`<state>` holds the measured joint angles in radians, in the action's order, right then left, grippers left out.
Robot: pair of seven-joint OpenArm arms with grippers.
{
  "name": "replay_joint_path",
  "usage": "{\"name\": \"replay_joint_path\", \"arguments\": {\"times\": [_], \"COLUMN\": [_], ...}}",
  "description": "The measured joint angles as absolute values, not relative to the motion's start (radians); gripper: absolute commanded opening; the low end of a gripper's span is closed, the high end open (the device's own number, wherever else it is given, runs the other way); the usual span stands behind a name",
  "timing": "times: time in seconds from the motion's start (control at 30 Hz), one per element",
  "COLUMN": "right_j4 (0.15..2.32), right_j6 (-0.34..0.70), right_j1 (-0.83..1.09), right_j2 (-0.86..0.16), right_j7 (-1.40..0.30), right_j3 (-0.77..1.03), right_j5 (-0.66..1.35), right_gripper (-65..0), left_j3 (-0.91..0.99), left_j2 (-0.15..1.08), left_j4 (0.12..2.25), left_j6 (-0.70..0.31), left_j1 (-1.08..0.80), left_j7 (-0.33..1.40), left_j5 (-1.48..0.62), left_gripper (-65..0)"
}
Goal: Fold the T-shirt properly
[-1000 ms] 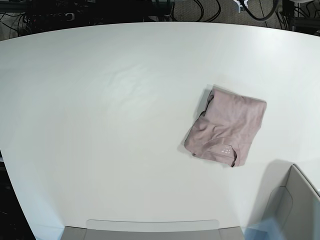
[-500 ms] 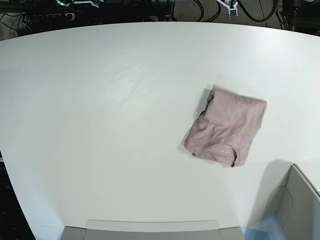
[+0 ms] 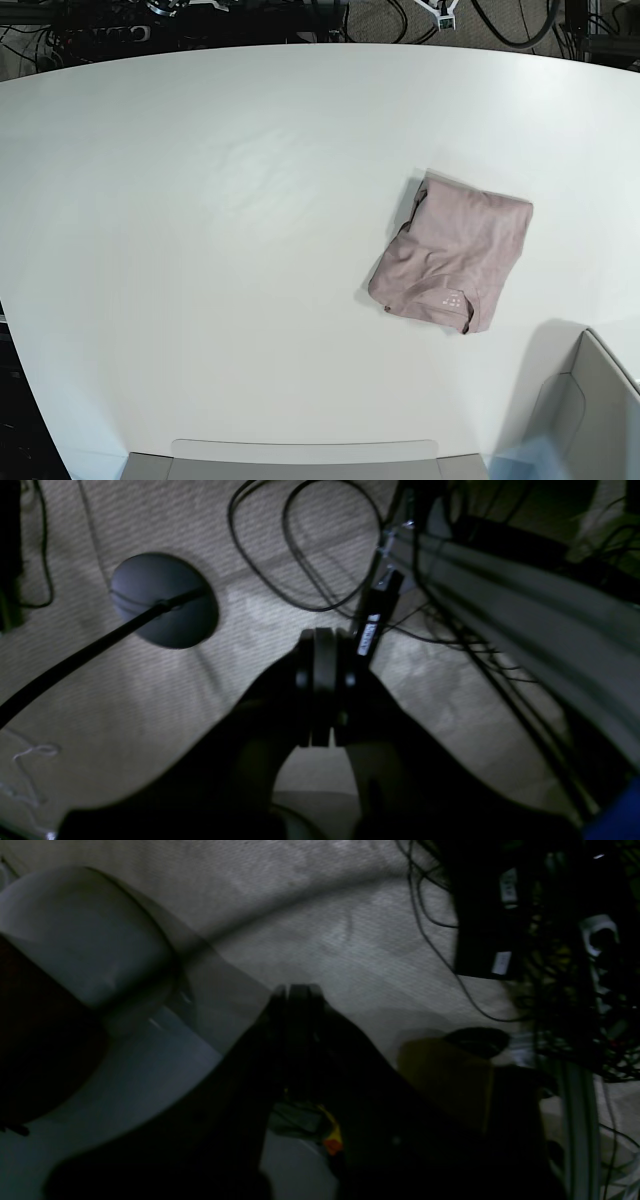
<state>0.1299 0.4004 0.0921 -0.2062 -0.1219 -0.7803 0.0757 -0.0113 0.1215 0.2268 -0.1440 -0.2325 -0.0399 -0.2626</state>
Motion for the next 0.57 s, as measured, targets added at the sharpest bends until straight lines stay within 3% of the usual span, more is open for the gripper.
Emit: {"name": "replay_joint_path", "arguments": {"times": [0.57], "right_j4": [0.104], "right_j6": [0.4], "right_j1": [0.103], "right_j2": [-0.166], "right_j7": [-0.133], "right_j3": [-0.793], "right_j5": [0.073], "right_gripper": [-65.0], "left_j3": [-0.011], "left_j2": [0.086], "left_j4": [0.224], "left_j6": [-0.142], "left_j1": [-0.195], "left_j7": [-0.039], "left_j5": [-0.266], "left_gripper": [-65.0]}}
